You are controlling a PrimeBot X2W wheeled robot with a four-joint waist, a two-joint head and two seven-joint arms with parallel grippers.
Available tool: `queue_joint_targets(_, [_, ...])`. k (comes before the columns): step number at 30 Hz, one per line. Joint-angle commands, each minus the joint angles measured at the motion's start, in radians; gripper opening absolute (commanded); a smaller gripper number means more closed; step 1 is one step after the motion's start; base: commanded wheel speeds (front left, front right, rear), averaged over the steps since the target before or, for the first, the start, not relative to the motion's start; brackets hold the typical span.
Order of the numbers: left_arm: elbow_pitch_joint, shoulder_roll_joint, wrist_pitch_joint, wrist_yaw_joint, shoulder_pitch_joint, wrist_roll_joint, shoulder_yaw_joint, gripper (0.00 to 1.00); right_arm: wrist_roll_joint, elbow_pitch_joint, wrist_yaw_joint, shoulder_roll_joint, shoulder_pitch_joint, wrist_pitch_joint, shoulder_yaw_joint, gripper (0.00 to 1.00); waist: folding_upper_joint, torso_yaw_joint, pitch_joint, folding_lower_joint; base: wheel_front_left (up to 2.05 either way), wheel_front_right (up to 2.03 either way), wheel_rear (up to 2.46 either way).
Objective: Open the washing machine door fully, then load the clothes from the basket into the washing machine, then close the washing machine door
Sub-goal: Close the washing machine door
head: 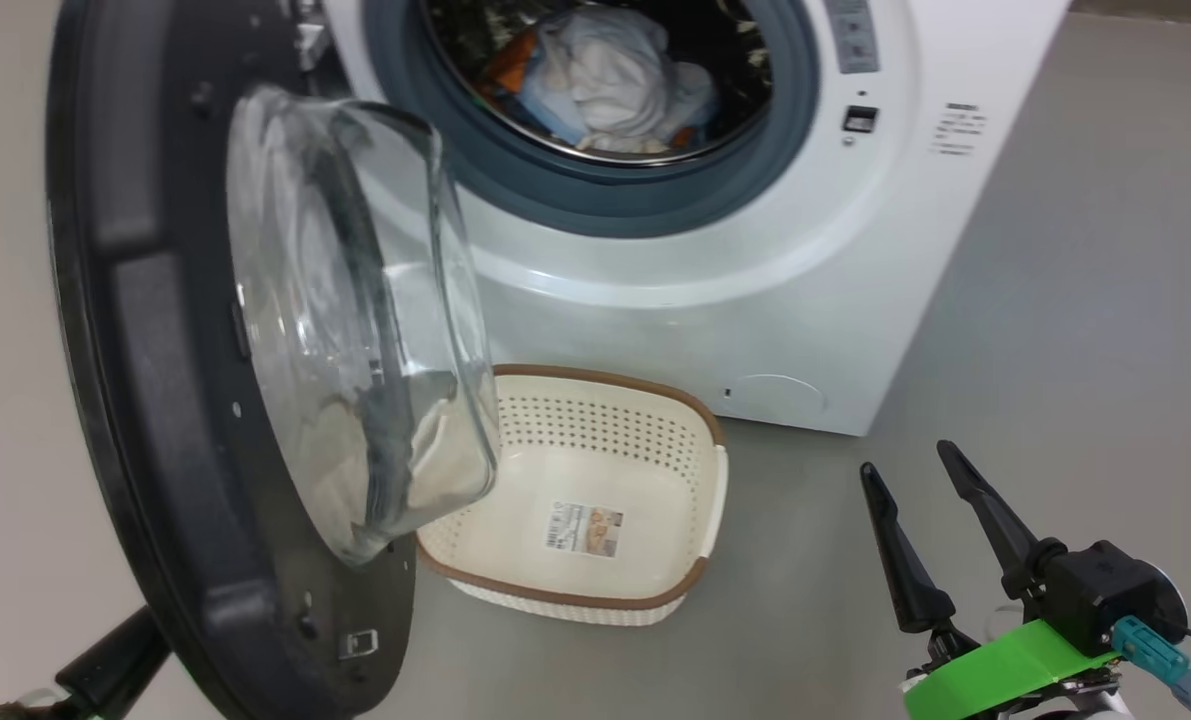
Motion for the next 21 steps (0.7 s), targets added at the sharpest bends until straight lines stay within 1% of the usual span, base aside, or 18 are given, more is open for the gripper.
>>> queue_joint_targets(1, [-0.037,0.020,0.007,0.003,-0.031,0.002,0.031,0.00,0.019,-0.019,0.002,0.003,-0.019,-0.014,0.028,1.00,0.0000,-0.048,0.004,0.0000,0.00,0.00,0.00])
queue_joint_targets(7, [-0.049,0.014,0.020,0.011,-0.054,0.015,0.000,0.00,0.036,0.004,0.002,0.004,-0.036,-0.033,0.045,1.00,0.0000,-0.131,0.013,0.0000,0.00,0.00,0.00])
queue_joint_targets(8, [-0.048,0.011,0.021,0.012,-0.061,0.016,-0.005,0.00,0.038,0.006,0.002,0.004,-0.040,-0.037,0.046,1.00,0.0000,-0.145,0.015,0.0000,0.00,0.00,0.00])
queue_joint_targets(9, [-0.046,0.004,0.022,0.013,-0.075,0.017,-0.014,0.00,0.041,0.011,0.002,0.004,-0.047,-0.042,0.049,1.00,0.0000,-0.173,0.020,0.0000,0.00,0.00,0.00])
queue_joint_targets(14, [-0.025,-0.014,0.014,0.010,-0.113,0.027,-0.028,0.00,0.048,0.022,0.002,0.004,-0.062,-0.056,0.052,1.00,0.0000,-0.243,0.034,0.0000,0.00,0.00,0.00])
queue_joint_targets(21, [0.028,-0.049,-0.001,0.003,-0.197,0.039,-0.050,0.00,0.059,0.043,0.002,0.004,-0.078,-0.073,0.057,1.00,0.0000,-0.310,0.052,0.0000,0.00,0.00,0.00])
